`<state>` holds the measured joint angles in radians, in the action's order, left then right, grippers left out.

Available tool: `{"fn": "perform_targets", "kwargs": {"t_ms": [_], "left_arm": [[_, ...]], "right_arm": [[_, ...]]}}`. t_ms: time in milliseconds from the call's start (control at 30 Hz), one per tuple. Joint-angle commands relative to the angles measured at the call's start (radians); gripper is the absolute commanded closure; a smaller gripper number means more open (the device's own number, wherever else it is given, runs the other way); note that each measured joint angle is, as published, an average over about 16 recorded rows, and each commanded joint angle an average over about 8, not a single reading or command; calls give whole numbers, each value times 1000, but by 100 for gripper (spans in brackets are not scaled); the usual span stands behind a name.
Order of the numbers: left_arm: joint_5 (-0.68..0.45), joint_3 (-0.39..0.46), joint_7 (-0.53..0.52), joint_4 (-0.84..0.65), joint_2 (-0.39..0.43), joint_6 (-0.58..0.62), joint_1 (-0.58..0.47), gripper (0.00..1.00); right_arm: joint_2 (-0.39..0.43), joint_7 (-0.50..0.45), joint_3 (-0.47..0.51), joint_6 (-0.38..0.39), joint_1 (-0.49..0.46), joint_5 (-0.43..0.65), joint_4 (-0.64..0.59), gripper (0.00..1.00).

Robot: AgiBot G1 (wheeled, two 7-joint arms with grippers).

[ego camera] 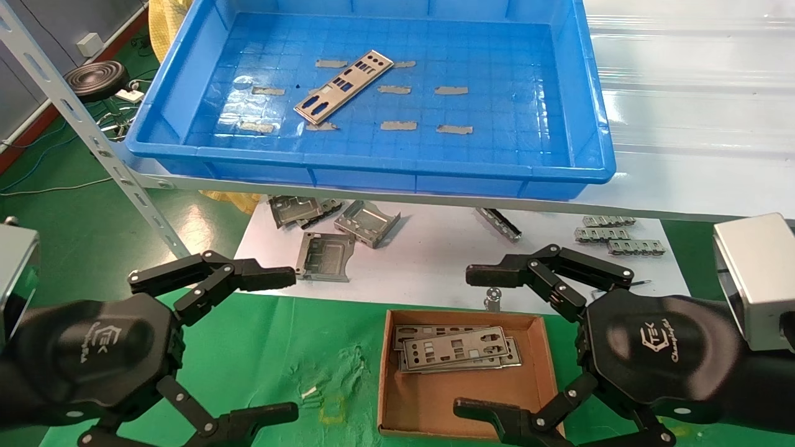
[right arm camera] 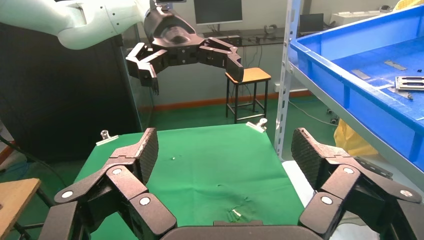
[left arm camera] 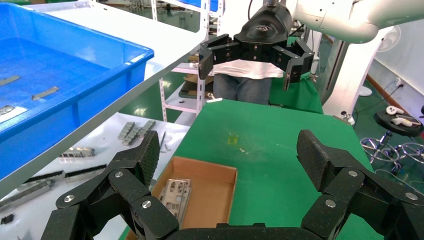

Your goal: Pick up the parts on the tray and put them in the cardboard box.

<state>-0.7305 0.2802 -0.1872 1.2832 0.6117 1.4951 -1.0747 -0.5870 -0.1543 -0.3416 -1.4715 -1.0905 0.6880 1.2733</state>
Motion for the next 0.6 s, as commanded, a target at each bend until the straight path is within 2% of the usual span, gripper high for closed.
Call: {"fn": "perform_targets", "kwargs": {"t_ms": [33,600], "left_arm": [[0,0,0,0,0,0,0,0],[0,0,0,0,0,0,0,0]], "right_arm": [[0,0,0,0,0,0,0,100],[0,0,0,0,0,0,0,100]]}}
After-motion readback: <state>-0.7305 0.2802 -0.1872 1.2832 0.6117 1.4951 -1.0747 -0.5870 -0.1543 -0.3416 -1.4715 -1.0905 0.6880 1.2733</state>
